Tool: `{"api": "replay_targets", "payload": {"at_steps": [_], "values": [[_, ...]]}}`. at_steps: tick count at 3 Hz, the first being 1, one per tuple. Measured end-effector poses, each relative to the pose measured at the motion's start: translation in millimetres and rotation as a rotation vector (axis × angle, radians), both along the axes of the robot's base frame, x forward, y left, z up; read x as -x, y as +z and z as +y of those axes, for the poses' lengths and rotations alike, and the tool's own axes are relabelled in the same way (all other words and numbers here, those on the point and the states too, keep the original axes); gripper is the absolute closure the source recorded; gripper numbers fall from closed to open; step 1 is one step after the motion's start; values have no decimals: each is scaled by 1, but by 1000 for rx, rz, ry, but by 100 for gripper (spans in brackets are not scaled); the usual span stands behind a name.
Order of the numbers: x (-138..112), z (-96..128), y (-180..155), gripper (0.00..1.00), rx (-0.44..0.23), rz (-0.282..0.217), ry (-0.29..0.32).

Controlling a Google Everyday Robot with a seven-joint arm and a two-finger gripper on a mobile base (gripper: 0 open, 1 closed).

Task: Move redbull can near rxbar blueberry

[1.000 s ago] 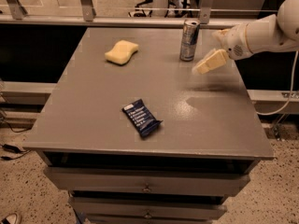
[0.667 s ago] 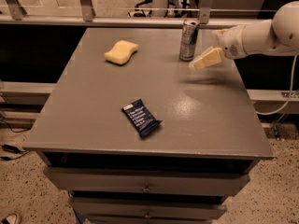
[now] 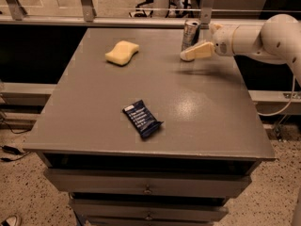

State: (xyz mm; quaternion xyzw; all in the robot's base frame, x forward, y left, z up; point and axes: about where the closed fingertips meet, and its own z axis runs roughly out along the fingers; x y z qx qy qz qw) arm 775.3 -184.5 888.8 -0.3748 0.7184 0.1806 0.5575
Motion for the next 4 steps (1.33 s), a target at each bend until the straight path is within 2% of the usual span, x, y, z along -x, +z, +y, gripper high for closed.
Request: {"api": "replay_targets", "payload": {"at_steps": [1, 2, 3, 4], "values": [[-14, 13, 8, 3, -61, -13, -16], [-12, 16, 12, 33, -87, 0, -32], [-5, 7, 13, 58, -101, 1, -51], [15, 3, 26, 80, -121, -2, -39]]}}
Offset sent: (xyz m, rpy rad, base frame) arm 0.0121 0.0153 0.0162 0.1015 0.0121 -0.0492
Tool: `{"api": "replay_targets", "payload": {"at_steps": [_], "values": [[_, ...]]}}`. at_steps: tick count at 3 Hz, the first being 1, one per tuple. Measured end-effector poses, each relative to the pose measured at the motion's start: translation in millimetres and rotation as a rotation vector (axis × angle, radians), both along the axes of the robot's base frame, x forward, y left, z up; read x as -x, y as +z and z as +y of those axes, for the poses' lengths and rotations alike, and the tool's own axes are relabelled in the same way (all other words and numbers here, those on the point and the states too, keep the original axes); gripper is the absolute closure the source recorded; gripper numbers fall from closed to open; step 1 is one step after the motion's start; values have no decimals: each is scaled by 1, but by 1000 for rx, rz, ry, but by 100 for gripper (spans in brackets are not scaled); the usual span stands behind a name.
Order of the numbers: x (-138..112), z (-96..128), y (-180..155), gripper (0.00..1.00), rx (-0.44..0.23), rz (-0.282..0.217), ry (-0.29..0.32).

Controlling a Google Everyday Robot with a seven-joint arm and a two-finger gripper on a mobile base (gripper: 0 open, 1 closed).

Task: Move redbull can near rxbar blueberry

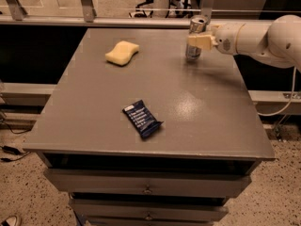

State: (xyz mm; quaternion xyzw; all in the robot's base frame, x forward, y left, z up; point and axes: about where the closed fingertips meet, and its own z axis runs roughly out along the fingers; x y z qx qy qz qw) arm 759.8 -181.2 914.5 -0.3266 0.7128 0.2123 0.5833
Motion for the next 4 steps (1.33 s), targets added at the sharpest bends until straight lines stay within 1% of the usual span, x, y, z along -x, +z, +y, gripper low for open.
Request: {"api": "replay_targets", "payload": {"at_steps": [1, 2, 3, 4], "values": [[41, -11, 25, 100, -29, -11, 28], [40, -10, 25, 100, -29, -9, 30], [59, -1, 26, 100, -13, -1, 80], [120, 19, 31, 100, 2, -1, 188]]}}
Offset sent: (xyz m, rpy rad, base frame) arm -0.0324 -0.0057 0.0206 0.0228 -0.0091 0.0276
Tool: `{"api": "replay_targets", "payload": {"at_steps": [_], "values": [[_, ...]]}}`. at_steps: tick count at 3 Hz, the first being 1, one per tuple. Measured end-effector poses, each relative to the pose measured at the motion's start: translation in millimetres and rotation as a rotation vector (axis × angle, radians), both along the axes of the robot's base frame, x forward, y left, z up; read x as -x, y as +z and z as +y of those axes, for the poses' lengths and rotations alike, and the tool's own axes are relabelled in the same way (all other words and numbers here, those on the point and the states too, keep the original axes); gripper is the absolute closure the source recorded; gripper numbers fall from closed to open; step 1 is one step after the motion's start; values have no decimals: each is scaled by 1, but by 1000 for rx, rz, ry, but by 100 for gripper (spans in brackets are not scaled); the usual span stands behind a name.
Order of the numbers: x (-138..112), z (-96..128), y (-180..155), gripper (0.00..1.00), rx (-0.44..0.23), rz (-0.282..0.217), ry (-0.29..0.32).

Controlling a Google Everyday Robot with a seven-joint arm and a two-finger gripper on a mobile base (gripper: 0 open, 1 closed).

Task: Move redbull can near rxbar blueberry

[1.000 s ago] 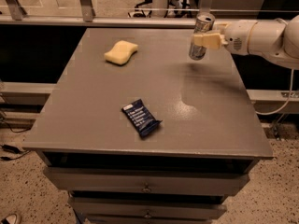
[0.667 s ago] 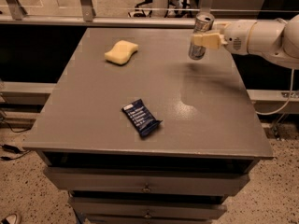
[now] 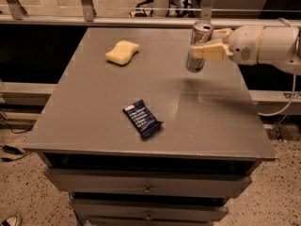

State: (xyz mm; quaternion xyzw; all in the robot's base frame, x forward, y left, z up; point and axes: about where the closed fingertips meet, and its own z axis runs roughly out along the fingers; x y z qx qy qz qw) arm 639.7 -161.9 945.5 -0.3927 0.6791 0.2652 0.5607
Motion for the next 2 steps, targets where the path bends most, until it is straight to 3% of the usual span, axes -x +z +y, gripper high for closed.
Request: {"api": "replay_targets", "payload": {"at_steps": [1, 2], "values": [[37, 13, -4, 100, -7, 15, 57], [81, 41, -29, 100, 8, 57, 149]]}}
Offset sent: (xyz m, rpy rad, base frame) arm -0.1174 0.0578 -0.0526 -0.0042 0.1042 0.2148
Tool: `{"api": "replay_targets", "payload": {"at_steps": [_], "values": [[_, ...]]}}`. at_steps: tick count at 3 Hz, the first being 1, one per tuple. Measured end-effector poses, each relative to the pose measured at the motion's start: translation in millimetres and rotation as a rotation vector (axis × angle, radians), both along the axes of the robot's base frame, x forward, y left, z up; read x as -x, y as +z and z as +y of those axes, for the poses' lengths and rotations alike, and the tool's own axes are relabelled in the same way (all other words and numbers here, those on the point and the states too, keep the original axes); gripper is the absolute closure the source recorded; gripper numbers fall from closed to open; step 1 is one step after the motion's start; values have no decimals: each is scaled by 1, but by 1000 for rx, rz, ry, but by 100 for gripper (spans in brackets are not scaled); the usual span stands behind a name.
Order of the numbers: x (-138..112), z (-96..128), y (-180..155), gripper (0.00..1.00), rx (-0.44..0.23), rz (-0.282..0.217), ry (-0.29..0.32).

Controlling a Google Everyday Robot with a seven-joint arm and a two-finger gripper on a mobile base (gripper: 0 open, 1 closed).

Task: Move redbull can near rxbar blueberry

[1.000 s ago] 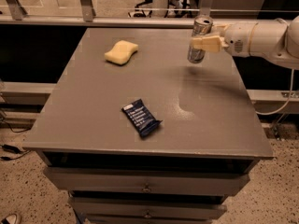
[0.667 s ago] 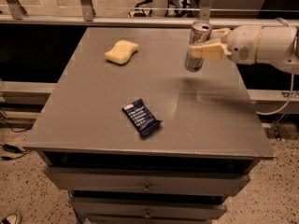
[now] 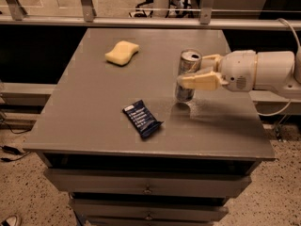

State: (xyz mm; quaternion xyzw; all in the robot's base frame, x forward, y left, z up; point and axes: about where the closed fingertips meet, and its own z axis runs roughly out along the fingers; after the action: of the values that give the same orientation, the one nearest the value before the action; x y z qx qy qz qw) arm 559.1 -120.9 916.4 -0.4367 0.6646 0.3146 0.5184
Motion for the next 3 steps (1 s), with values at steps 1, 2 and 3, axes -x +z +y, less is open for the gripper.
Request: {"api": "replay_targets", "payload": {"at_steps": [1, 2, 3], "values": [[21, 16, -18, 100, 35, 15, 51], [36, 30, -28, 100, 50, 24, 92], [48, 43, -34, 86, 54, 21, 134]]}}
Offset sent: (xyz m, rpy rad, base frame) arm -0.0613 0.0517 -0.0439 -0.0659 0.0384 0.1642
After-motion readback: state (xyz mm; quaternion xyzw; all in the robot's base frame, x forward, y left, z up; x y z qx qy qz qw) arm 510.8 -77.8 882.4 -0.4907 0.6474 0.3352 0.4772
